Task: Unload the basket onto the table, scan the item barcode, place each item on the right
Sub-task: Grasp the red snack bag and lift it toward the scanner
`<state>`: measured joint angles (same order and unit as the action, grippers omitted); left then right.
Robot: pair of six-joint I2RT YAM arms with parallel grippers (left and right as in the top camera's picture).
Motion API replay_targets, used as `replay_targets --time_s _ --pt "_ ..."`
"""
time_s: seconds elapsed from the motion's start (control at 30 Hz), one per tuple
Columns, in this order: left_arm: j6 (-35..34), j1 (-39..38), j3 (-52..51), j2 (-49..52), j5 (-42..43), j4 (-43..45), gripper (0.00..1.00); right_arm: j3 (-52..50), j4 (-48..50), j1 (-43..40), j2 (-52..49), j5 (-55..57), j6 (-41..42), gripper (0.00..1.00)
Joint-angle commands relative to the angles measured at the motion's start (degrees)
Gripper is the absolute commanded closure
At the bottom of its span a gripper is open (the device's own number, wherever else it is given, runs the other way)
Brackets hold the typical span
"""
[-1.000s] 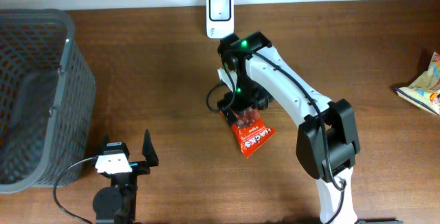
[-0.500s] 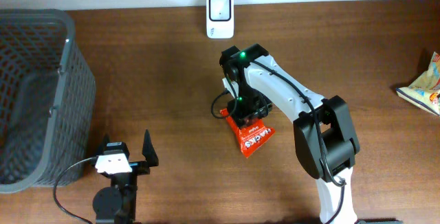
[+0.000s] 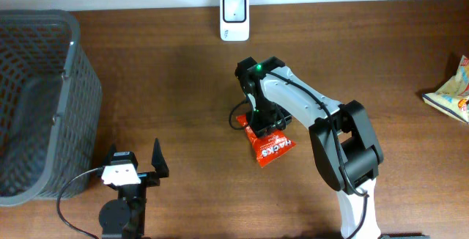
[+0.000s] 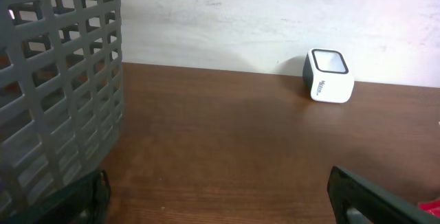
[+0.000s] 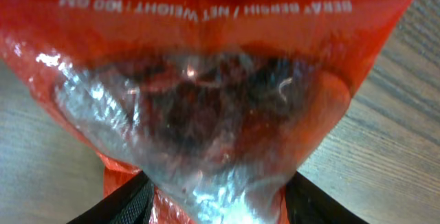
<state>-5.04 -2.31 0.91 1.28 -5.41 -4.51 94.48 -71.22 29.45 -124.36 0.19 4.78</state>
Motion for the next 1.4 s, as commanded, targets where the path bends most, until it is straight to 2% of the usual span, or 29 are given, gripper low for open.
replay_targets --time_s 0.0,0.17,0.33,0.57,0.7,0.83,0.97,1.1,1.2,1.37 --pt "-0.28 -0.26 -0.39 -0.22 0.00 0.13 0.01 -1.29 2.14 0.15 0.11 1.77 3.30 0.41" --pt "-0.28 -0.26 -0.39 -0.22 0.00 0.13 0.01 -1.49 6.12 0.15 0.11 0.96 7.78 0.41" --pt "-0.28 -0.26 -0.39 -0.22 0.00 0.13 0.01 -1.49 11.37 0.15 0.11 -6.45 8.63 0.41" --pt "-0.28 -0.26 -0.39 -0.22 0.00 0.13 0.01 -1.44 17.38 0.15 0.13 -6.32 12.90 0.41" --pt "-0.28 -0.26 -0.39 -0.22 0.00 0.13 0.01 2.25 13.40 -0.79 0.26 -4.39 12.87 0.40" --pt "-0.28 -0.26 -0.39 -0.22 0.00 0.13 0.01 10.62 4.66 -3.37 0.76 -2.60 11.06 0.41" --pt "-0.28 -0.26 -0.39 -0.22 0.00 0.13 0.01 13.29 -0.63 -4.42 0.76 -3.41 10.23 0.67" --pt "-0.28 -0.26 -0.39 -0.22 0.00 0.13 0.01 11.74 -1.40 -3.58 0.76 -4.90 10.23 0.76" --pt "-0.28 -0.26 -0.39 -0.22 0.00 0.13 0.01 11.21 -1.36 -2.51 0.52 -5.99 10.23 0.95" --pt "-0.28 -0.26 -0.39 -0.22 0.00 0.13 0.01 11.17 -0.57 -0.81 0.44 -5.97 10.29 0.96"
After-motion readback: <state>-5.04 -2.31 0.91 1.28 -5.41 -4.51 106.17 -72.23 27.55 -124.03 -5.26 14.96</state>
